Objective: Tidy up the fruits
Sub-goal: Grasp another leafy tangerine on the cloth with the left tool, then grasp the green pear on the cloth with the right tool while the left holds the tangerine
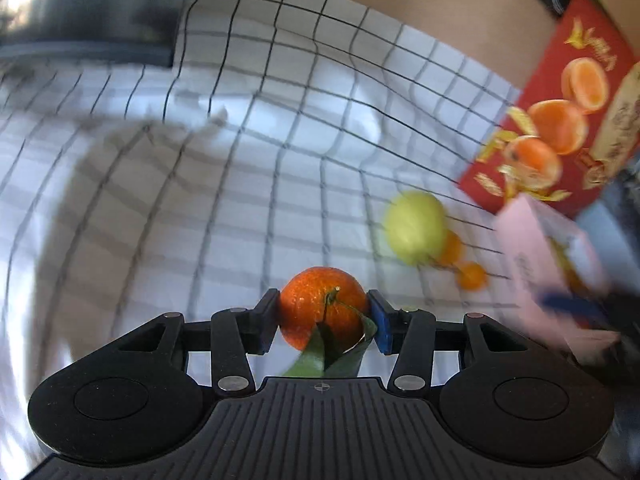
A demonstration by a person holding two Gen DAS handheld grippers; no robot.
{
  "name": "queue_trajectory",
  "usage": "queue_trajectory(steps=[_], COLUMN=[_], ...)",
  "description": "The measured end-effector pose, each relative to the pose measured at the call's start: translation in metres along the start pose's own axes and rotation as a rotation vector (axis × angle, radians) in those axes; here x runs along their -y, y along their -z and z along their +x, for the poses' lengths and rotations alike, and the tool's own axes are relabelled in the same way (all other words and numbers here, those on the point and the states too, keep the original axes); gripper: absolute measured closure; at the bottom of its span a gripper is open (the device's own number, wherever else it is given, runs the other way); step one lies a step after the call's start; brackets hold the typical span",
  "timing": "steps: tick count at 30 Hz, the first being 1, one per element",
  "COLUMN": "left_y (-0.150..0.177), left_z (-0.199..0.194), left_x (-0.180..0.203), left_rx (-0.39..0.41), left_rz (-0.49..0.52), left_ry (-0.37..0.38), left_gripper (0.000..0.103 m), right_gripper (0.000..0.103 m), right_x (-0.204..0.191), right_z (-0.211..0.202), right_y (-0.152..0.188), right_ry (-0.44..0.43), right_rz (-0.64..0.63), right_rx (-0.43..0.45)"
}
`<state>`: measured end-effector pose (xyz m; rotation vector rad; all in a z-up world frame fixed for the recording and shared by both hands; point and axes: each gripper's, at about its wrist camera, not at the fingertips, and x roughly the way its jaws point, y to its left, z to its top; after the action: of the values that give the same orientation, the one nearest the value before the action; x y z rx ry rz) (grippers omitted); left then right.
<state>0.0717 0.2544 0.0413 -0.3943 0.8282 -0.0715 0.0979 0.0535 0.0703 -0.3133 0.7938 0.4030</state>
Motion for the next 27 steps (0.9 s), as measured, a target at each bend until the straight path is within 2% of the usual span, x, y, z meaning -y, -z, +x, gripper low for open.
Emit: queue_trajectory(steps=[4, 7, 10, 15, 18, 22, 25, 27], left_y=[0.031, 0.046, 0.057, 0.079, 0.085, 0.089, 0.088, 0.083], left_z=[-0.019, -0.024, -0.029, -0.048, -0.051, -0.062, -0.071, -0.076], left_x=[0.003, -0.001, -0.003, -0.013, -0.026, -0.039, -0.044, -0.042], left_rx=[0.030, 0.007, 0.005, -0.001, -0.016, -0.009, 0.018, 0.044], left_rz=[-0.076, -0.115, -0.120, -0.162, -0.185, -0.211, -0.215, -0.202], left_ry=[-0.047, -0.032, -0.041, -0.061, -0.080, -0.092, -0.095, -0.097], left_gripper=[0.051, 0.051, 0.051, 0.051, 0.051, 0.051, 0.051, 0.051], right_gripper=[0.041, 0.041, 0.041, 0.041, 0.039, 0.039, 0.043, 0.044], right_x=[-0.007, -0.021, -0.030, -0.038, -0.038, -0.048, -0.048, -0.044], right_z=[0.026, 0.047, 0.072, 0.108, 0.118, 0.127, 0.123, 0.118], right_y=[-0.035, -0.046, -0.051, -0.053, -0.050, -0.041, -0.037, -0.036], right_ry=[-0.045, -0.004, 0.043, 0.168, 0.175, 0.234, 0.238, 0.202], right_rz=[-0.035, -0.112, -0.128, -0.156, -0.159, -0.258, -0.269, -0.278], right_rx=[-0.018, -0.029, -0.033, -0.026, -0.041, -0.025, 0.000, -0.003])
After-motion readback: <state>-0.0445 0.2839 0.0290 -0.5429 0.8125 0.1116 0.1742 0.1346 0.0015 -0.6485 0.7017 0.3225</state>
